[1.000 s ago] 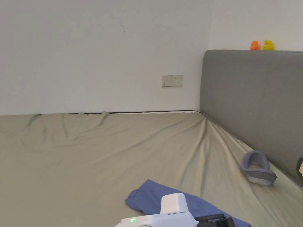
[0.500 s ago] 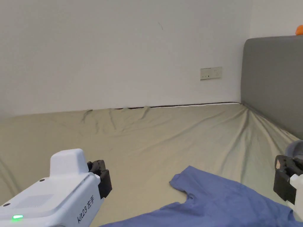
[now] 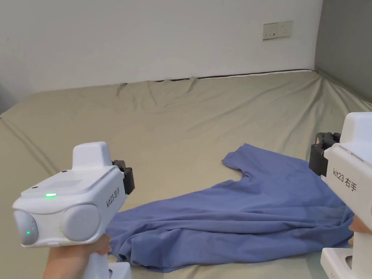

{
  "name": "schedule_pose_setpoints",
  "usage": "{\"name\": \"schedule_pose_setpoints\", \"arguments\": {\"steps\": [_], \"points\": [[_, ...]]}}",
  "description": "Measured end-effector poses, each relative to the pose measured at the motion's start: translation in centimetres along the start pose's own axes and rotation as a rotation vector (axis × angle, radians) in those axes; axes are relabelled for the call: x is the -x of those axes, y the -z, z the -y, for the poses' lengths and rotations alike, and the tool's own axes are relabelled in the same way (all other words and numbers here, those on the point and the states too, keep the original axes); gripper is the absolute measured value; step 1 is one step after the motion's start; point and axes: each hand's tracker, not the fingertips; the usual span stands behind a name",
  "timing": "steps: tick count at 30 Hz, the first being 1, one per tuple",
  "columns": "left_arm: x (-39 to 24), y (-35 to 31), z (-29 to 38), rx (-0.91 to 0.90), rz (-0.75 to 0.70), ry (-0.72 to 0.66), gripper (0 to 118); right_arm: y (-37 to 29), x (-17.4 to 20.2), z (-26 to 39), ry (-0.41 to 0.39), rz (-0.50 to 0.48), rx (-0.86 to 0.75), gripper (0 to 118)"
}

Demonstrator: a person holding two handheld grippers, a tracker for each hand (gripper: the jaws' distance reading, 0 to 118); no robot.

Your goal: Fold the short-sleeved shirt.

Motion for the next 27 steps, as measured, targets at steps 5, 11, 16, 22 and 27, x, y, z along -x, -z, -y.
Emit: {"name": "schedule_pose_setpoints", "arguments": {"steps": [5, 11, 16, 22, 27], "points": [[1.4, 3.4, 0.0, 0.103, 0.009, 0.049, 22, 1.5, 0.0, -0.1, -0.032, 0.009, 0.013, 0], [4.5, 11.2, 4.2, 0.350, -0.021, 0.016, 106, 3.5, 0.3, 0.5, -0.046, -0.030, 0.036, 0], [6.1, 16.6, 8.5, 0.511, -0.114, 0.083, 106, 5.6, -0.1, 1.5, -0.058, -0.065, 0.070, 0], [6.2, 19.6, 10.3, 0.542, -0.127, 0.056, 107, 8.5, -0.3, 2.8, -0.099, -0.054, 0.123, 0], [6.2, 18.6, 9.4, 0.494, -0.020, -0.113, 18, 9.5, -0.7, 3.2, -0.063, -0.077, 0.151, 0]]}}
